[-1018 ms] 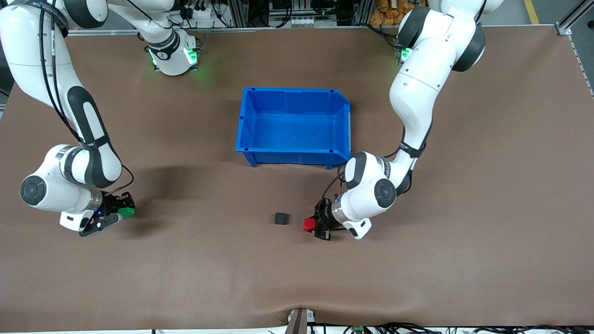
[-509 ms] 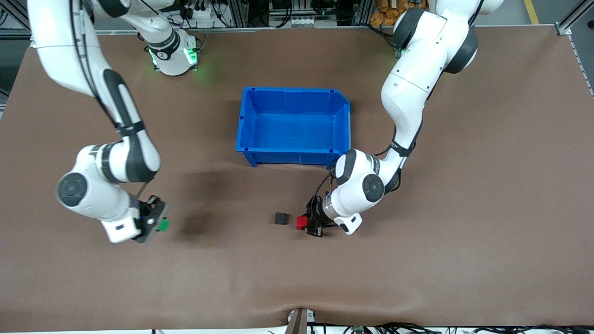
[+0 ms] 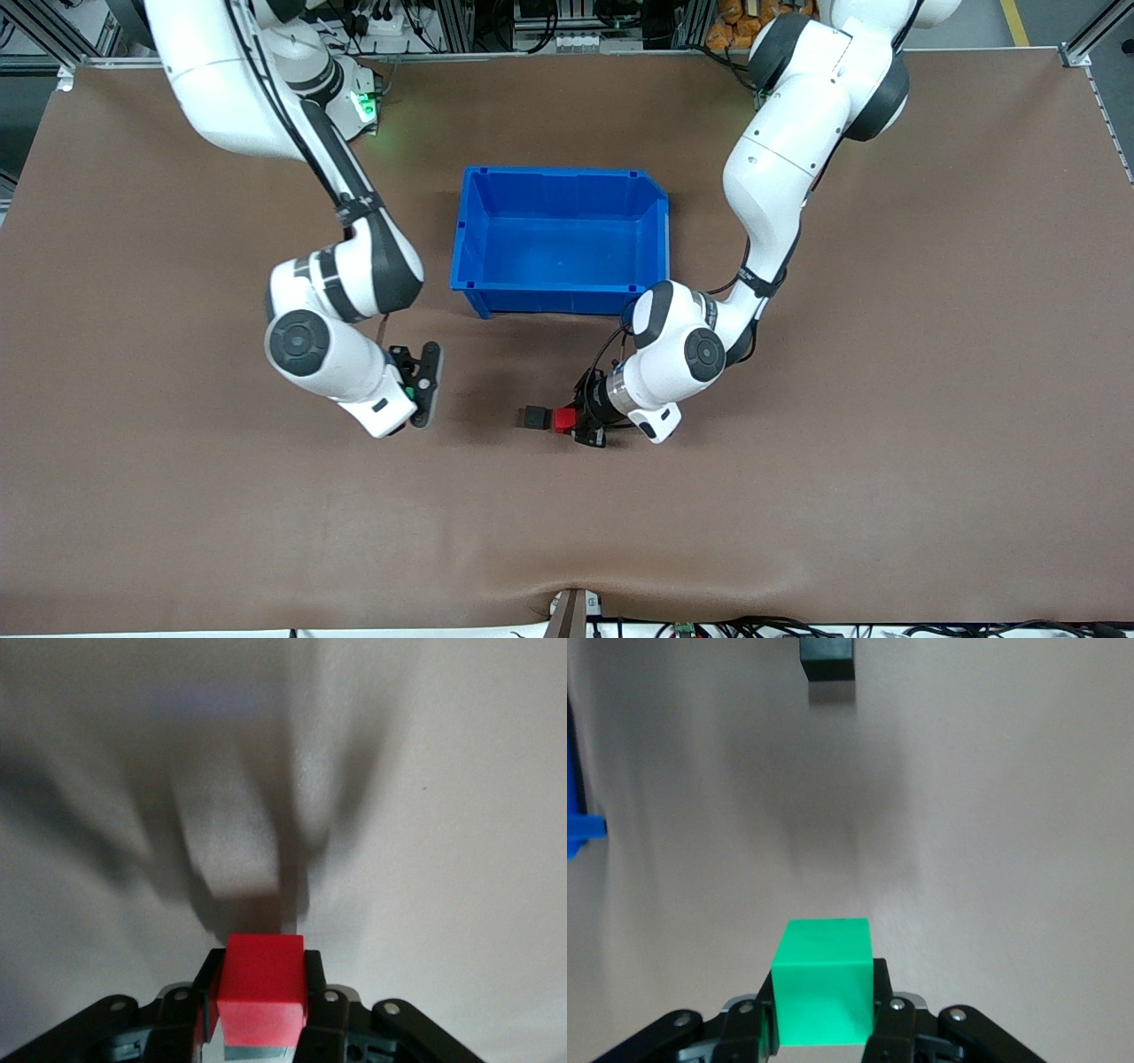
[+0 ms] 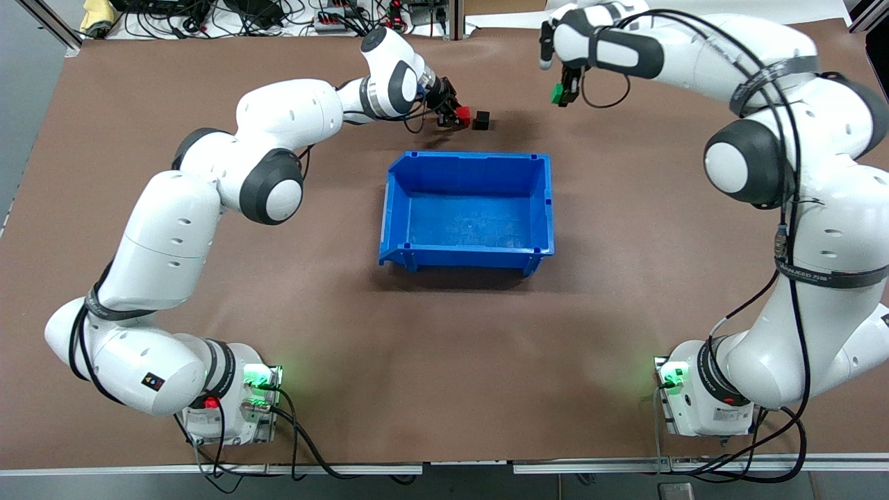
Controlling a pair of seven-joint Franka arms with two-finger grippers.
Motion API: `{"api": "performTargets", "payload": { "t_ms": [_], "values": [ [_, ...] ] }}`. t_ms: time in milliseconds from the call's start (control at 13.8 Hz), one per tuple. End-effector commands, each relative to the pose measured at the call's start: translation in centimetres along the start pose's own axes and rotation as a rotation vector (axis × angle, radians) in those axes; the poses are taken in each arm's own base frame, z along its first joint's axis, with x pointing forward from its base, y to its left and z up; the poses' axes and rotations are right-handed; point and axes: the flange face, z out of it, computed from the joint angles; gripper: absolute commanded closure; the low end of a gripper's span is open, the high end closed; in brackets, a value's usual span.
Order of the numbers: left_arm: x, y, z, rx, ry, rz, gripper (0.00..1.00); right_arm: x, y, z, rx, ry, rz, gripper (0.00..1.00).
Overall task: Attach green and red cubes to black cube
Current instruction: 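Carry the green cube to the black cube while the left gripper presses red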
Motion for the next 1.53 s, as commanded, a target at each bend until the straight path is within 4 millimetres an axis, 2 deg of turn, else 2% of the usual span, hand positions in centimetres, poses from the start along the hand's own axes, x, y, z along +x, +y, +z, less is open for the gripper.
{"api": "performTargets", "payload": {
  "t_ms": [0, 291, 582, 727, 800, 873, 945, 1091, 1164, 1455],
  "values": [
    [-0.5, 0.1, 0.7, -0.025, -0.031, -0.031, 1.00, 1.4, 0.9, 1.3, -0.009, -0.013, 0.039, 1.00],
    [-0.2, -0.3, 1.6, -0.031, -0.031, -0.035, 1.00, 4.9, -1.1, 3.9, 0.016, -0.032, 0.140, 1.00],
    [-0.8, -0.8, 2.2, -0.039, -0.049, -0.042, 1.00, 8.1, -0.7, 5.1, -0.008, -0.014, 0.116, 1.00],
    [-0.8, -0.9, 2.2, -0.038, -0.047, -0.050, 1.00, 8.9, -0.9, 6.1, -0.002, -0.015, 0.168, 1.00],
    [-0.7, -0.8, 2.2, -0.039, -0.046, -0.047, 1.00, 10.0, -1.4, 6.5, -0.006, -0.013, 0.183, 1.00],
    [-0.6, -0.8, 2.2, -0.038, -0.044, -0.043, 0.79, 10.8, -1.3, 6.8, -0.014, -0.008, 0.188, 1.00],
    [-0.7, -0.7, 2.0, -0.041, -0.045, -0.038, 0.40, 11.2, -1.1, 7.0, -0.020, -0.005, 0.186, 1.00],
    [-0.8, -0.7, 1.8, -0.041, -0.043, -0.034, 0.04, 11.3, -0.9, 7.6, -0.024, -0.002, 0.185, 1.00],
    [-0.8, -0.6, 1.7, -0.041, -0.043, -0.029, 0.00, 11.4, -0.7, 7.9, -0.034, 0.005, 0.185, 1.00],
    [-0.3, 0.1, 0.5, -0.009, -0.031, 0.004, 0.00, 12.2, -0.4, 9.3, -0.087, 0.042, 0.175, 1.00]
  ]
}}
